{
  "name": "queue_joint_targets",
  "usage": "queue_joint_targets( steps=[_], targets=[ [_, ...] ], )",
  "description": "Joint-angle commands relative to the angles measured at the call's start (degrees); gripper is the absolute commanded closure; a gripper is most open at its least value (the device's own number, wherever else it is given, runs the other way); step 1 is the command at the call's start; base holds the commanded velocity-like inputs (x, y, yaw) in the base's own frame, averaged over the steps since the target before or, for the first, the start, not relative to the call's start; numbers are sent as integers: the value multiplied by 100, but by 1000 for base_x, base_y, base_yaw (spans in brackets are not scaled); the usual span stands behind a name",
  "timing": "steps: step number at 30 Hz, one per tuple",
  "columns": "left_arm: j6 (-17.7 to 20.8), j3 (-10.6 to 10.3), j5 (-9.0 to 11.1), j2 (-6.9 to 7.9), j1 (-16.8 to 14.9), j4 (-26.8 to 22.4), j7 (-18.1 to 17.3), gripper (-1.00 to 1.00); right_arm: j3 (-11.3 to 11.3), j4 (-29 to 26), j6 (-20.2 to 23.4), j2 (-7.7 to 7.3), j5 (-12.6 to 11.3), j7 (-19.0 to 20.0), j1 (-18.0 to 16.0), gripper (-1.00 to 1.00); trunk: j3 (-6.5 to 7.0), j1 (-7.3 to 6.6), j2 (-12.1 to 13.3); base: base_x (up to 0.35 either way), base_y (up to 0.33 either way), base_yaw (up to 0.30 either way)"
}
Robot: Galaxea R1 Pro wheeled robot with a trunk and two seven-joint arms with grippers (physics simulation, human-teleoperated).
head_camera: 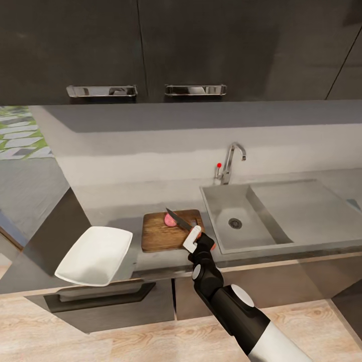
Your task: In the kitchen, take the Vidalia onion out of the sink, dice it on the chopping board with the paring knife, put the diced onion into the bowl on the countertop, then place both the paring knife and the chopping board into the sink.
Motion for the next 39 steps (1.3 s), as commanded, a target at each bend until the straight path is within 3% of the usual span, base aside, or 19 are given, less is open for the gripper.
queue_joint_targets(
  steps=[1, 16, 39],
  targets=[
    [-24, -36, 60, 9, -4, -9, 41, -100, 14, -1, 34, -1, -8, -27, -7, 100, -10, 4, -11, 24, 0, 0],
    [-24, -36, 60, 9, -2, -2, 41, -100, 14, -2, 38, -6, -14, -24, -7, 100, -16, 4, -11, 55, 0, 0],
    [-24, -36, 60, 9, -3, -2, 41, -100, 14, 7, 42, 8, -17, -17, -7, 100, -150, 4, -11, -19, 4, 0]
  ],
)
